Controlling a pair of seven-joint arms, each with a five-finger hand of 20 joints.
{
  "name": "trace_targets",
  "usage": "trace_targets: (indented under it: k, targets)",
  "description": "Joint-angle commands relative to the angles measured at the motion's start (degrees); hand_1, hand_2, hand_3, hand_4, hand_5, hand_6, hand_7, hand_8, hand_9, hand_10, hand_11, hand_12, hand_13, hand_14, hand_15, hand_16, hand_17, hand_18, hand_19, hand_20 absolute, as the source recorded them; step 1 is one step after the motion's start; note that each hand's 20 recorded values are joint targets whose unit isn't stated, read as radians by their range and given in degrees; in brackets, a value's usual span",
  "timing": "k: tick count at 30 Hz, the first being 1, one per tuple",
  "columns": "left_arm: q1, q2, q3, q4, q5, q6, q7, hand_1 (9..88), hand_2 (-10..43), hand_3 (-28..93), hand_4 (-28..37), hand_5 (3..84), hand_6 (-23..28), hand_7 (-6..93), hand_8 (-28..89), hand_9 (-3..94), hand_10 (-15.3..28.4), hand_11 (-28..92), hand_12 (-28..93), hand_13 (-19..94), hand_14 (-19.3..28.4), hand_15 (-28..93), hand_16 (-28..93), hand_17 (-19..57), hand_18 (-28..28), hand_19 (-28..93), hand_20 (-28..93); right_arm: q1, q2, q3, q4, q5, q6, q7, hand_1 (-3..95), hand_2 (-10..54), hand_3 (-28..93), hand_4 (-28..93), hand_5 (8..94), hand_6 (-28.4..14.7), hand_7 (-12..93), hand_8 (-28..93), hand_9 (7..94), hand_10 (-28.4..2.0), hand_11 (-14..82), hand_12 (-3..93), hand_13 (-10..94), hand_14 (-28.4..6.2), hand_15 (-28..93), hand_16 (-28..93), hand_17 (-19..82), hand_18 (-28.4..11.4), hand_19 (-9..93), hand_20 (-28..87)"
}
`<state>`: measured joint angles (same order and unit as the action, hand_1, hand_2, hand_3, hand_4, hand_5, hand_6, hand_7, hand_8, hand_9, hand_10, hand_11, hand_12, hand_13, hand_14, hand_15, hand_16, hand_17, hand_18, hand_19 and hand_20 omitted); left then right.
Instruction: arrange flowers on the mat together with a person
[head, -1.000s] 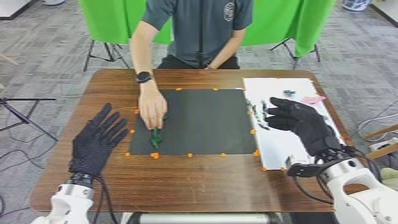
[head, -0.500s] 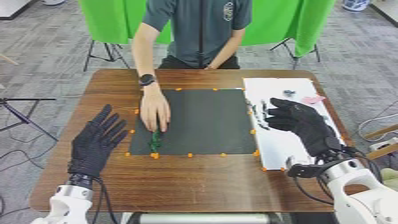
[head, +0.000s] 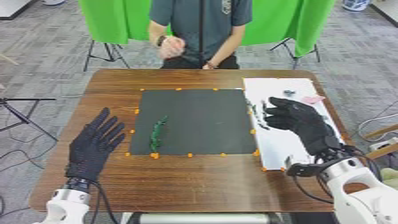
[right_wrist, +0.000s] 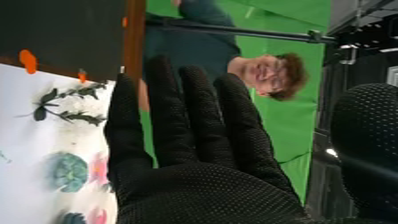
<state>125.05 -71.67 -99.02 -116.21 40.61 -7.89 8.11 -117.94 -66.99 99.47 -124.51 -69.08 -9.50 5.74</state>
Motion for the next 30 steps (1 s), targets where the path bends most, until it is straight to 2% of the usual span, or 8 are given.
trace_targets:
  k: [1,6,12,17,20,22,24,30]
  targets:
    - [0.34,-0.43,0.57,0.4,-0.3,0.57,-0.13,24.0,-1.2,69,-26.5,28.7,2.1,13.1,-8,24.7,11.3,11,15,22,13.4,12,4,-11.5,22.1,40,7,-1.05,0.85,0.73,-0.77,-0.65,0.68,0.47,12.7,5.5,81,-25,41.2,-7.1,14,-9,43.9,-15.7,13.8,20.6,40,-14.9,28,21,11,-23.0,52,30]
    - [0.8,-0.59,-0.8,0.31,-0.34,-1.28,-0.57,23.6,-0.9,68,-26.9,28.5,2.0,13.0,-8,24.6,11.1,10,15,22,13.3,11,4,-11.5,22.0,40,7,0.98,1.7,0.31,-0.61,-1.82,-0.33,1.5,14.4,3.5,81,-25,41.8,-7.1,14,-9,44.6,-15.8,13.8,20.2,41,-14.6,28,20,12,-22.8,54,30]
    - [0.8,-0.52,0.13,0.42,-0.44,-0.44,0.49,22.0,-1.8,66,-28.1,28.1,1.8,12.3,-8,24.0,10.9,9,15,21,13.3,10,5,-11.8,22.1,40,7,0.99,5.76,2.4,-3.96,-17.68,4.2,6.62,32.3,-7.5,83,-28,40.9,-5.4,23,-13,48.5,-12.8,24.1,20.5,47,-10.6,49,16,16,-20.2,61,31]
    - [1.53,-0.07,-0.43,-0.21,-0.46,0.31,0.88,22.0,-2.0,67,-28.2,27.9,1.7,12.4,-8,23.9,10.8,9,16,21,13.1,10,5,-11.7,22.0,39,7,0.7,10.92,4.26,-5.37,-29.08,10.29,13.22,37.9,-9.5,80,-28,49.7,-3.1,31,-16,57.2,-11.3,39.9,24.6,54,-9.8,68,17,22,-18.1,71,34]
    - [2.46,-0.18,-0.38,-0.39,-1.22,0.41,0.85,22.2,-1.9,66,-28.3,27.9,1.6,12.4,-8,24.0,10.9,9,16,21,13.1,10,5,-11.8,22.0,39,7,-1.83,14.38,4.72,-5.94,-52.08,10.29,18.57,38.9,-9.5,75,-28,55.3,-2.5,32,-16,61.3,-11.5,42.4,25.6,58,-10.2,70,18,25,-18.3,74,34]
    - [2.19,0.03,-0.43,-0.28,-1.8,0.39,0.79,22.3,-1.7,65,-28.3,28.0,1.7,12.4,-8,24.0,10.9,9,16,21,13.1,10,5,-11.7,22.0,39,7,-2.46,16.46,3.94,-5.91,-68.17,5.46,23.78,40.1,-9.5,66,-28,59.3,-2.6,31,-16,65.4,-12.1,39.1,26.1,60,-10.2,68,18,27,-18.3,75,33]
    - [2.06,-1.04,-1.27,-0.41,-0.93,-0.08,0.29,22.2,-1.7,65,-28.3,28.0,1.7,12.3,-8,24.0,10.9,9,16,21,13.1,10,5,-11.7,21.9,39,7,-3.38,17.21,5.22,-6.91,-65.01,4.06,26.76,40.5,-9.5,58,-28,61.7,-2.4,31,-14,67.9,-11.9,37.6,27.8,62,-9.8,67,19,29,-18.5,75,33]
    - [1.0,0.55,-1.14,-0.14,-0.98,-0.37,0.29,21.8,-1.8,65,-28.3,28.1,1.8,12.0,-8,24.0,10.9,9,16,21,13.2,10,5,-11.6,21.7,39,8,-2.95,20.42,4.2,-7.01,-67.94,-7.41,37.72,31.4,-9.5,54,-28,66.6,-2.5,30,-13,71.0,-12.6,37.8,29.9,64,-11.1,68,22,30,-19.9,78,34]
